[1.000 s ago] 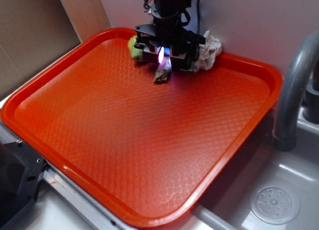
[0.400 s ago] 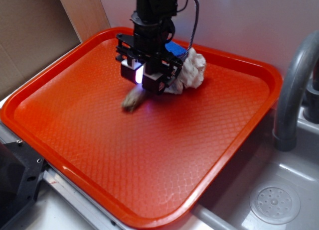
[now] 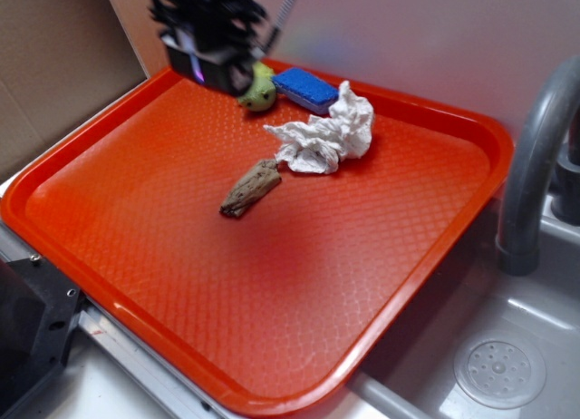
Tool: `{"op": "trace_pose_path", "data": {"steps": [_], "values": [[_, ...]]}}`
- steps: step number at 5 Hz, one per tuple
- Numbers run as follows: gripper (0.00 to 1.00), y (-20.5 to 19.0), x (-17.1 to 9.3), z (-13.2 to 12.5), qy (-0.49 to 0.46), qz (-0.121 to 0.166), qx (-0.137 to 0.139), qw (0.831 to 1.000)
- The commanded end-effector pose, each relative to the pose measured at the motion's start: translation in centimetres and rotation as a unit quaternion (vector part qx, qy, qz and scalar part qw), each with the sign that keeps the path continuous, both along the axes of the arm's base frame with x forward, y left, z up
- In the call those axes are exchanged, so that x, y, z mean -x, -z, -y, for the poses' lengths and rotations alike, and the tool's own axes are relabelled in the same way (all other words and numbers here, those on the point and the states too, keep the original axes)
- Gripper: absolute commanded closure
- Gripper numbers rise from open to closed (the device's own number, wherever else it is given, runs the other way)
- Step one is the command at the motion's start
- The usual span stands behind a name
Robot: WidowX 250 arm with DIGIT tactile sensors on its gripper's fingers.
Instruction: Grab the wood chip.
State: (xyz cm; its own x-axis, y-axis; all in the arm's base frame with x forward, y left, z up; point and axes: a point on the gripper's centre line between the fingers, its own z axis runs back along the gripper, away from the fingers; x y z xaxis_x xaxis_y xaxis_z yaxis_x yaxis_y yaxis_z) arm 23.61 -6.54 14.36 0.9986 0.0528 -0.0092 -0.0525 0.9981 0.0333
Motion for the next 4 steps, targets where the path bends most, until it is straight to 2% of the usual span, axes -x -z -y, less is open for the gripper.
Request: {"op": "trace_pose_path", "data": {"steps": [1,2,3,4], "values": [[0.00,-1.2,0.4,-3.2,-0.014,0.061,0.000,0.998],[0.00,0.6,0.5,-3.7,-0.008,0.072,-0.022,0.997],[0.00,2.0,-0.1,-3.6,0.001,0.076,-0.029,0.997],[0.00,4.1,-0.7,-3.3,0.033,0.092,-0.037,0.995]]}}
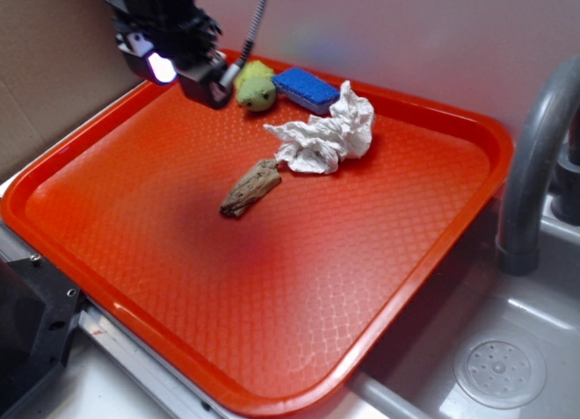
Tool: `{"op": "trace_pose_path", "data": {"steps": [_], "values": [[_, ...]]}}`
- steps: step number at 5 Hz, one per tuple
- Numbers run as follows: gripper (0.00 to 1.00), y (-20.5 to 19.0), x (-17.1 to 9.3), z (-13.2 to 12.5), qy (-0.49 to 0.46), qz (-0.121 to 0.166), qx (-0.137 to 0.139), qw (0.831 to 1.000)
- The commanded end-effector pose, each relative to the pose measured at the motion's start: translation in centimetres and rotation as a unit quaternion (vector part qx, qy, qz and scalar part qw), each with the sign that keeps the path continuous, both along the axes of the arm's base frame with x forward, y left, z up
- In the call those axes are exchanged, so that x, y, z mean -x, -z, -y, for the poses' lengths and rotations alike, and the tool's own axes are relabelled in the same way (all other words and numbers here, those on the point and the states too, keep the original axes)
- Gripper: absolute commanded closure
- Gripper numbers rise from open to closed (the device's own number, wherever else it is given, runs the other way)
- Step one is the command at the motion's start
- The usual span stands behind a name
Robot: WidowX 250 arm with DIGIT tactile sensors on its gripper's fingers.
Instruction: Grab the wood chip.
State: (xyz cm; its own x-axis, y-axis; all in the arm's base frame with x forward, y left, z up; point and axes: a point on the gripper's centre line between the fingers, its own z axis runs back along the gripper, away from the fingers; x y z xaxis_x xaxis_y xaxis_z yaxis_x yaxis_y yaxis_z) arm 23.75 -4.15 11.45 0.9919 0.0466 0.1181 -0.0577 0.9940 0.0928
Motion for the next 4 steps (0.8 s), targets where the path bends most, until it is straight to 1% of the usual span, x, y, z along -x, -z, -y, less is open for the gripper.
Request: {"op": "trace_pose_path", "data": {"steps": [1,2,3,4], "values": [[0.00,4.6,-1.0,-1.2,0.080,0.019,0.015,0.997],[0.00,7.0,-0.6,-1.2,0.037,0.021,0.069,0.997],[0.00,8.7,-0.8,-0.7,0.037,-0.015,0.089,0.995],[0.00,9.2,-0.6,0.0,0.049,-0.021,0.077,0.996]]}}
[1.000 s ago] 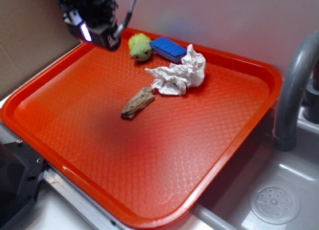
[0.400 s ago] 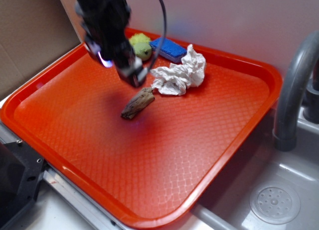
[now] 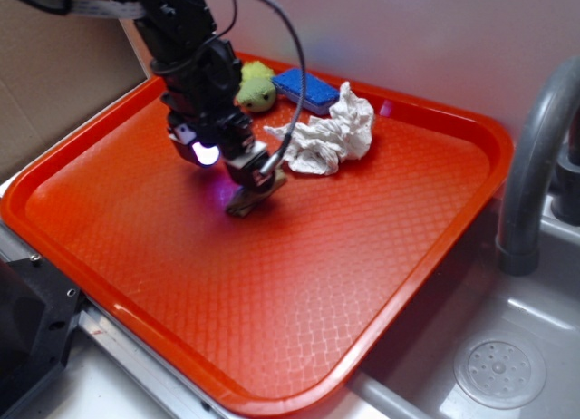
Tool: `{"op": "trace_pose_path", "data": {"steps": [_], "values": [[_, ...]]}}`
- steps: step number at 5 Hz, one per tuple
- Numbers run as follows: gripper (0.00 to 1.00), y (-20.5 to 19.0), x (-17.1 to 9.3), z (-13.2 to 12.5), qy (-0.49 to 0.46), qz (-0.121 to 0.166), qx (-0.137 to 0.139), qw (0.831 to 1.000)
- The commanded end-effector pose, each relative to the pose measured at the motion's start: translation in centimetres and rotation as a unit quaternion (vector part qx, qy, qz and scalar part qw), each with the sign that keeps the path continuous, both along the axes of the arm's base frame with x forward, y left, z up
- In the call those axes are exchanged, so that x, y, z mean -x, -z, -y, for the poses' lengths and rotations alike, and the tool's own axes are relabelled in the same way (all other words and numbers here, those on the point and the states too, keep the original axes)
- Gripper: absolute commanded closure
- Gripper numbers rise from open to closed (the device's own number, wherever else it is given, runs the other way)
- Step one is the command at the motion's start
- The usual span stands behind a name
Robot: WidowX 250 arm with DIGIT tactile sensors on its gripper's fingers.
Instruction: Grab the wood chip.
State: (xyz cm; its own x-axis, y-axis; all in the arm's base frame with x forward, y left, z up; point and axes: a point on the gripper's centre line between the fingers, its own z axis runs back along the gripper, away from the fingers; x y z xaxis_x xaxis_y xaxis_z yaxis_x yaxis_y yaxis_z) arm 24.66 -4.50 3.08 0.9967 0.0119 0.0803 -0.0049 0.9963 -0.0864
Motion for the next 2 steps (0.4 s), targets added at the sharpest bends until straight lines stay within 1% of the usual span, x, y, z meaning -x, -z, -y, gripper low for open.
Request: {"op": "trace_pose_path", "data": {"steps": [1,2], "values": [[0.00,1.13,0.35,-0.03,0.026,0.001,-0.030,0.999],[0.00,1.31,0.28,0.07,0.027,0.000,-0.039,0.999]]}}
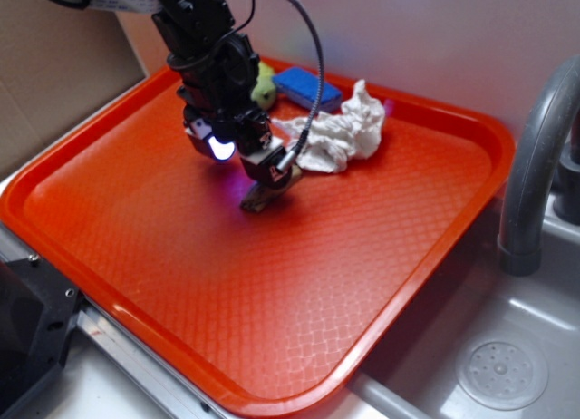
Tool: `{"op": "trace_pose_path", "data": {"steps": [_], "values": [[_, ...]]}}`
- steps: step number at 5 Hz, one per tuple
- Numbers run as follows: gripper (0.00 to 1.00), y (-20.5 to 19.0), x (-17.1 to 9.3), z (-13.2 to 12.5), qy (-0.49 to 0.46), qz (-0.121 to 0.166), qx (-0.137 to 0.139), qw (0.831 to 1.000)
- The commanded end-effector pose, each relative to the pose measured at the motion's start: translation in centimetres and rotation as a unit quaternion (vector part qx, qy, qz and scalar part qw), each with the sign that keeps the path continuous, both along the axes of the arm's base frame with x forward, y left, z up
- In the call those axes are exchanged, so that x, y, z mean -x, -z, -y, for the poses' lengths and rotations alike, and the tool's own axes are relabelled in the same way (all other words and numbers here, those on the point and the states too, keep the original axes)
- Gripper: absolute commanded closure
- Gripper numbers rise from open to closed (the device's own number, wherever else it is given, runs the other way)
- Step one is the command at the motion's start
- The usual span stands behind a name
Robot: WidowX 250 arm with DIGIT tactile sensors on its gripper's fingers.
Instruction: Grab the wood chip.
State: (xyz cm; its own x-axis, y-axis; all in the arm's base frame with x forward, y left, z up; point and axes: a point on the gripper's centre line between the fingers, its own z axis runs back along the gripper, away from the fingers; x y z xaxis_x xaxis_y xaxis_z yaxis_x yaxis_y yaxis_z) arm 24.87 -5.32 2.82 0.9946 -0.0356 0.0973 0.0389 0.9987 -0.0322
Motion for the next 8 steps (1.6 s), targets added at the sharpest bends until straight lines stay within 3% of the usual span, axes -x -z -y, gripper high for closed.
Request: {"op": "trace_pose_path", "data": {"steps": [1,3,4,8], "values": [[0.00,0.7,0.8,-0.5,0.017,-0.011,-0.012,1.000],[0.00,-6.3,1.9,-2.0,-0.002,0.043,-0.037,0.998],[0.00,-7.7,1.6,-1.7,-0.011,0.049,-0.018,0.999],[0.00,-0.2,0.7,1.1,0.027,0.009,-0.038,0.999]]}}
